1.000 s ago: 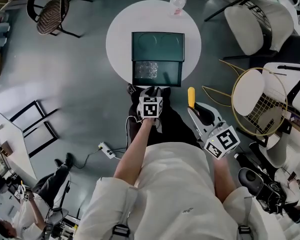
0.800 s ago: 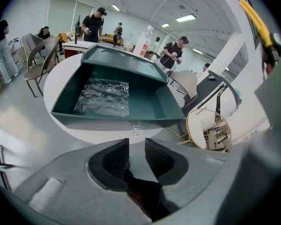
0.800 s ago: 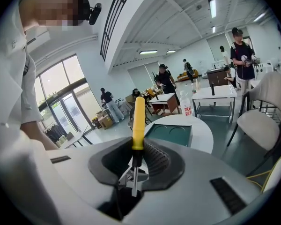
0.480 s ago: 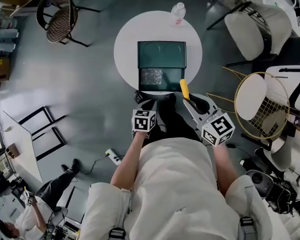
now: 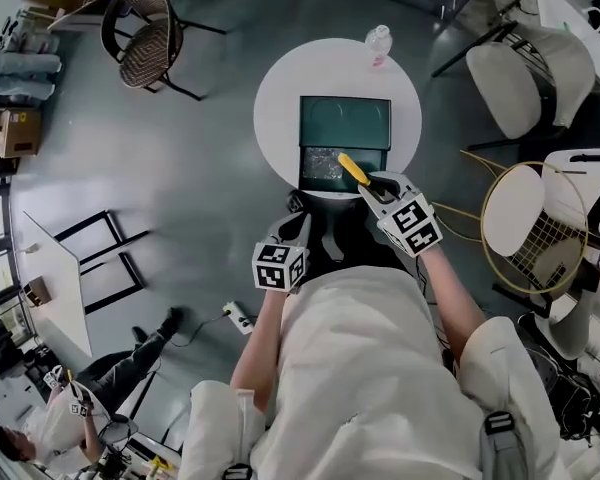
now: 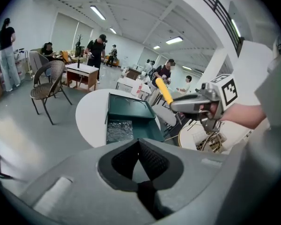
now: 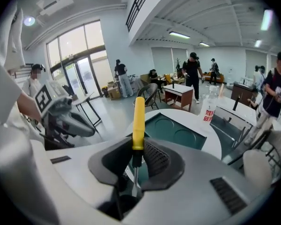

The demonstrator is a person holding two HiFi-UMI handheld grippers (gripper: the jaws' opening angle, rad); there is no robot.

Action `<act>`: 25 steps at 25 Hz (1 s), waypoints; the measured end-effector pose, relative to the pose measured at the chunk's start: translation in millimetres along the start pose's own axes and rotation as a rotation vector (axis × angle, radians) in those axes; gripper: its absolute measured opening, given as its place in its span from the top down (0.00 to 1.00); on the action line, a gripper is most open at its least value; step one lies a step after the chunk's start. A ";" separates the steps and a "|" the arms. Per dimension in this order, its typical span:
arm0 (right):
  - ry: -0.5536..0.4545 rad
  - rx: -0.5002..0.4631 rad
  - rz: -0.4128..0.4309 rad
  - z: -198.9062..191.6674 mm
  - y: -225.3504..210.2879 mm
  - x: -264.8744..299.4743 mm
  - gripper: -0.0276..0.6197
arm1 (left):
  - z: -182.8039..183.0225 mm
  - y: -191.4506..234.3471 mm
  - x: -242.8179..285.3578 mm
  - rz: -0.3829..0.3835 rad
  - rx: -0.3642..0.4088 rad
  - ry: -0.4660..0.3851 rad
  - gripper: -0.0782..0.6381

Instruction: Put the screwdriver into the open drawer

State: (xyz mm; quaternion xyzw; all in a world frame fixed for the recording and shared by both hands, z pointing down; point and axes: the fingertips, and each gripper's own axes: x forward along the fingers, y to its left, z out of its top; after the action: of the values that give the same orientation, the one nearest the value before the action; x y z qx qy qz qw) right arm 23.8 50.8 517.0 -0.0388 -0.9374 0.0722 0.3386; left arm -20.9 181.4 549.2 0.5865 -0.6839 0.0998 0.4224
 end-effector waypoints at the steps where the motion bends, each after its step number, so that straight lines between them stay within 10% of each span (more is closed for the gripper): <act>1: 0.041 -0.041 0.001 -5.8 -1.1 9.2 0.83 | 1.1 0.8 -3.4 0.005 -0.007 -0.006 0.87; 11: 0.408 -0.439 0.029 -82.3 -12.6 105.4 0.83 | 2.6 4.9 -23.9 0.021 -0.007 -0.002 0.87; 25: 0.547 -0.616 0.016 -109.4 -18.7 159.8 0.83 | -11.0 17.5 -40.5 0.006 -0.015 0.048 0.87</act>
State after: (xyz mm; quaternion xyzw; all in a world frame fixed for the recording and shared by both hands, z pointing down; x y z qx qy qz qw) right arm -29.3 63.7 703.8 -0.1636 -0.7902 -0.2222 0.5473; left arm -33.2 222.6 534.2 0.5787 -0.6760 0.1100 0.4427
